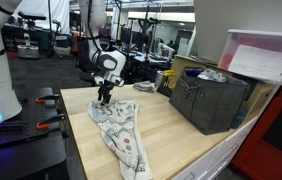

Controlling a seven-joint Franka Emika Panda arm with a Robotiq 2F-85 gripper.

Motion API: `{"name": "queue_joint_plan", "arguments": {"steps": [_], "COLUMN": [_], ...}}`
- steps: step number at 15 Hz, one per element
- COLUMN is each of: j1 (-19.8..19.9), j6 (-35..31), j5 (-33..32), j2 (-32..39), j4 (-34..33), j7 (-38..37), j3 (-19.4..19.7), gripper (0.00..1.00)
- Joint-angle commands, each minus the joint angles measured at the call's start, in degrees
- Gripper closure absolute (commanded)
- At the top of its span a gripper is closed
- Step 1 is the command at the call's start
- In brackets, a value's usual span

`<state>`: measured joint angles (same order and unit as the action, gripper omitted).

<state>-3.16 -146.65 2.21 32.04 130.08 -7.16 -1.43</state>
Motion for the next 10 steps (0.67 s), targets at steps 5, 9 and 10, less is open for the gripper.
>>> {"name": "queue_joint_plan", "arguments": {"steps": [5, 9, 10], "j1": [0.7, 4.1, 5.0], "j6": [2.2, 6.3, 7.6], "j5": [5.2, 13.1, 15.6], "j2": [-1.8, -5.0, -5.7], "j4": [0.3, 1.2, 1.1], "j7": [0.6, 8.0, 10.9], "j3": [-3.0, -10.1, -12.3], "gripper": [0.87, 1.00, 0.97]}}
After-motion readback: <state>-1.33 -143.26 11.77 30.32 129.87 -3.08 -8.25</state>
